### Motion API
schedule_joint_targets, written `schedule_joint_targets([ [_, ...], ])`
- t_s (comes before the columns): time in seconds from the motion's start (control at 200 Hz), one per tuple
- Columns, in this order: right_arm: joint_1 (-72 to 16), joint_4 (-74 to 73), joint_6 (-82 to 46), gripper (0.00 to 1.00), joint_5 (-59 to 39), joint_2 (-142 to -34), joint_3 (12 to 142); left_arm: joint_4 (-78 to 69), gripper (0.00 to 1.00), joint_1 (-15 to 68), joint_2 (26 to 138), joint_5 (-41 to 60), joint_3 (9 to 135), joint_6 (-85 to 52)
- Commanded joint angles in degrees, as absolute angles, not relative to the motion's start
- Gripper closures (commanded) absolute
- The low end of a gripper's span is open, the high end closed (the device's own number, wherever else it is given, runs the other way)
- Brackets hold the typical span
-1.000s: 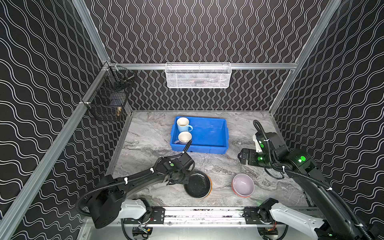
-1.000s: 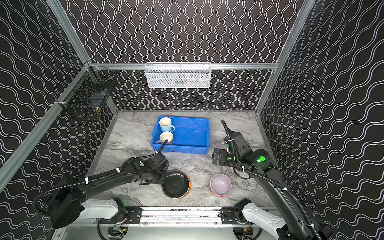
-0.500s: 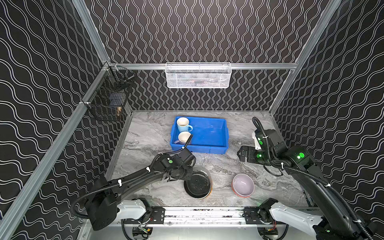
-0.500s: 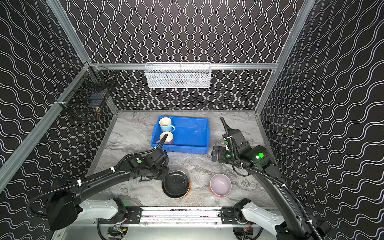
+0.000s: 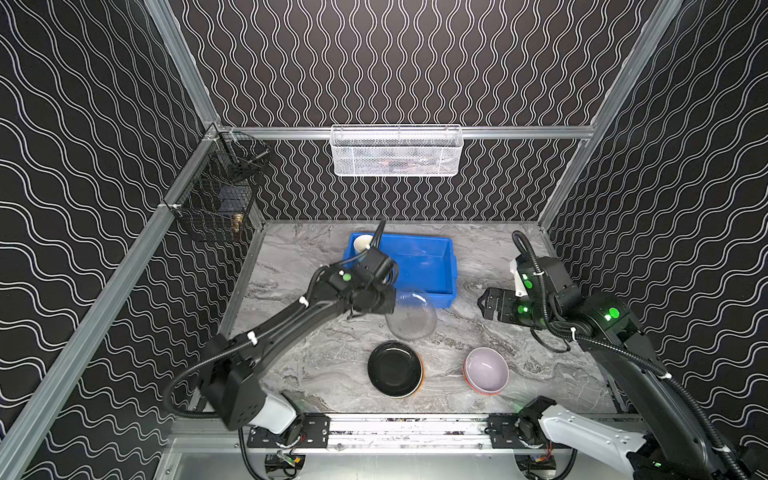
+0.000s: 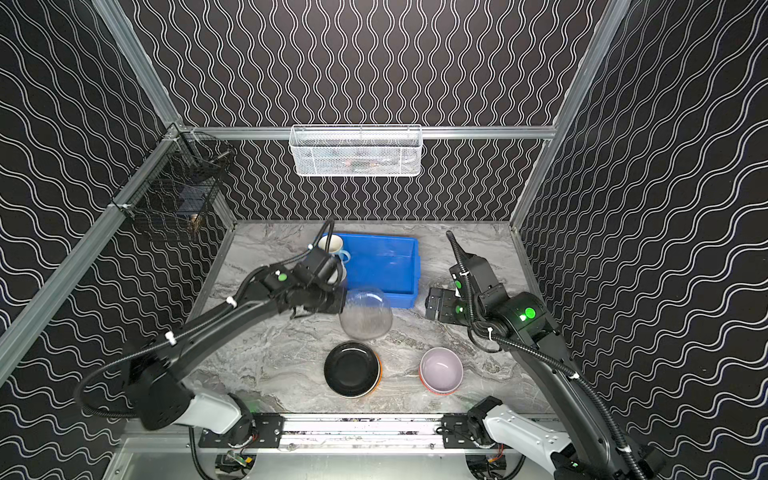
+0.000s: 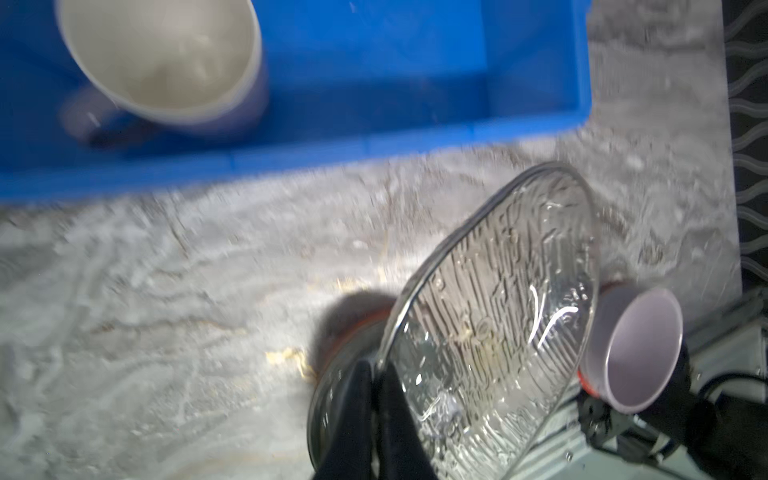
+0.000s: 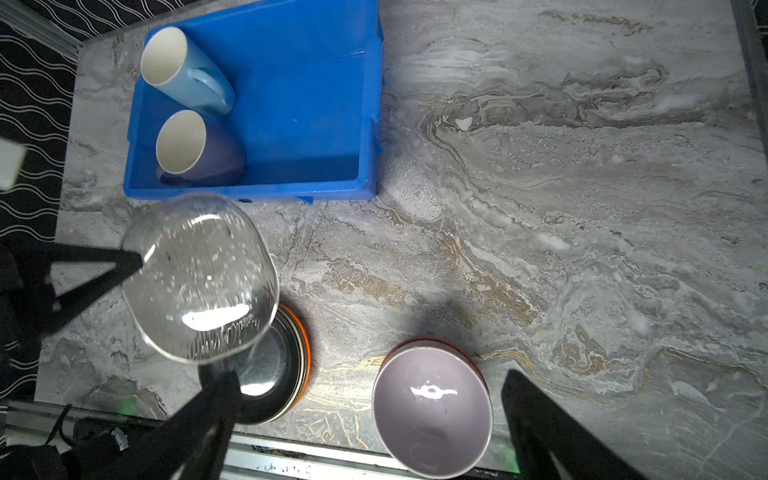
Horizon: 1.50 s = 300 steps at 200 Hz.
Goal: Place the mixed dishes into the plastic bin
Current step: 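Lift the clear glass plate with the left gripper and carry it into the bin, then lower the glass plate into the bin and open the left gripper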
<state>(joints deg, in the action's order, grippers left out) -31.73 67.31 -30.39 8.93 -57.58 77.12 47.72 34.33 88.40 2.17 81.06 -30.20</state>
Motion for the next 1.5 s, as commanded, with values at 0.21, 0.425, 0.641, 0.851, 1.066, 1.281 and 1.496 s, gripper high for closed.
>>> schedule_joint_targets([
  [0.21, -31.73, 72.58, -34.2, 0.01, 13.89, -55.46, 77.07, 43.54, 0.97, 29.75, 109.77, 5.32, 102.3, -21.85],
  [0.425, -31.73, 75.91, -36.51, 0.01, 15.19, -55.69, 77.7, 42.54, 0.98, 28.71, 121.3, 6.14, 110.82, -21.26],
  [0.641, -31.74, 76.76, -37.95, 0.01, 16.2, -56.25, 77.76, 43.2, 0.98, 27.14, 127.99, 6.16, 116.42, -20.05],
  [0.851, -31.73, 76.54, -37.88, 0.01, 16.87, -57.82, 78.39, 42.28, 0.98, 25.92, 130.84, 7.1, 116.65, -20.38],
  [1.066, -31.77, 76.07, -37.8, 0.01, 16.95, -58.9, 79.05, 40.81, 0.97, 25.23, 132.38, 6.38, 115.85, -20.43],
  [1.281, -31.73, 76.66, -38.47, 0.01, 17.4, -58.78, 79.6, 40.77, 0.84, 25.22, 134.09, 7.48, 117.08, -20.12],
  [1.496, -31.75, 77.12, -39.19, 0.01, 17.62, -58.26, 79.65, 41.13, 0.64, 25.22, 134.14, 7.82, 117.27, -19.95],
])
